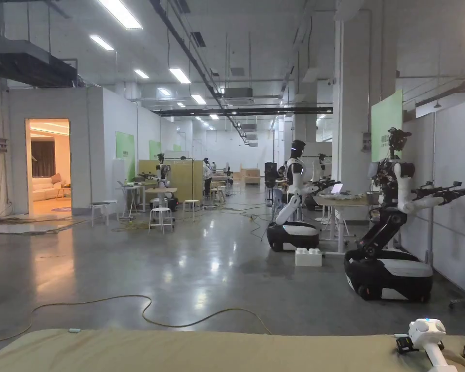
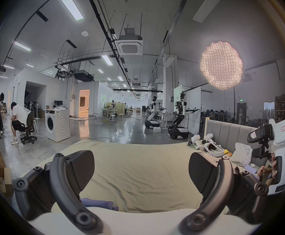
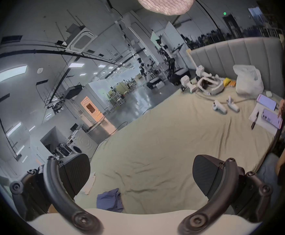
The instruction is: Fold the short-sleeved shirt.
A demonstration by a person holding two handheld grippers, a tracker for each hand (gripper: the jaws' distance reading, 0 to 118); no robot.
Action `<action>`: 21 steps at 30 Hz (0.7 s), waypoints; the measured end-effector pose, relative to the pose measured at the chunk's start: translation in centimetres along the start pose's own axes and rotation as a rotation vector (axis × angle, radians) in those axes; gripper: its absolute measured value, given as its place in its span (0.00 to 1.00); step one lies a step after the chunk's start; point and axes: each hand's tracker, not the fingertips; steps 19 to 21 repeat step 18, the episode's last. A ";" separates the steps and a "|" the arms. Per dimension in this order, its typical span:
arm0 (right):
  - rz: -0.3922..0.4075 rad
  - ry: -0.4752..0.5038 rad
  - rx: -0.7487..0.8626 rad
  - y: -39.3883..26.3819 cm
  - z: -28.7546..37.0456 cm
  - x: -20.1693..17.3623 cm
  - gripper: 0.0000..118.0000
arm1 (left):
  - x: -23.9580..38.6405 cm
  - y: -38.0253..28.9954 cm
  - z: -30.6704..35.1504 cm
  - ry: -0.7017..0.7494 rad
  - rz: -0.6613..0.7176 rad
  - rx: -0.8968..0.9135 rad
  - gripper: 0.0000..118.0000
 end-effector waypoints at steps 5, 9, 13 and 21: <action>-0.036 0.022 -0.057 0.3 -0.5 0.4 1.00 | -0.1 0.0 0.0 0.005 -0.007 -0.001 0.97; 0.013 0.029 -0.011 0.4 -0.2 0.4 1.00 | -0.2 0.0 0.1 0.004 0.005 -0.001 0.97; 0.069 -0.016 0.035 0.0 -0.1 0.2 1.00 | -0.2 -0.1 0.0 0.007 0.008 -0.005 0.97; 0.150 -0.082 0.040 -0.5 -0.4 -0.7 1.00 | -0.1 -0.1 -0.1 -0.002 -0.001 -0.005 0.97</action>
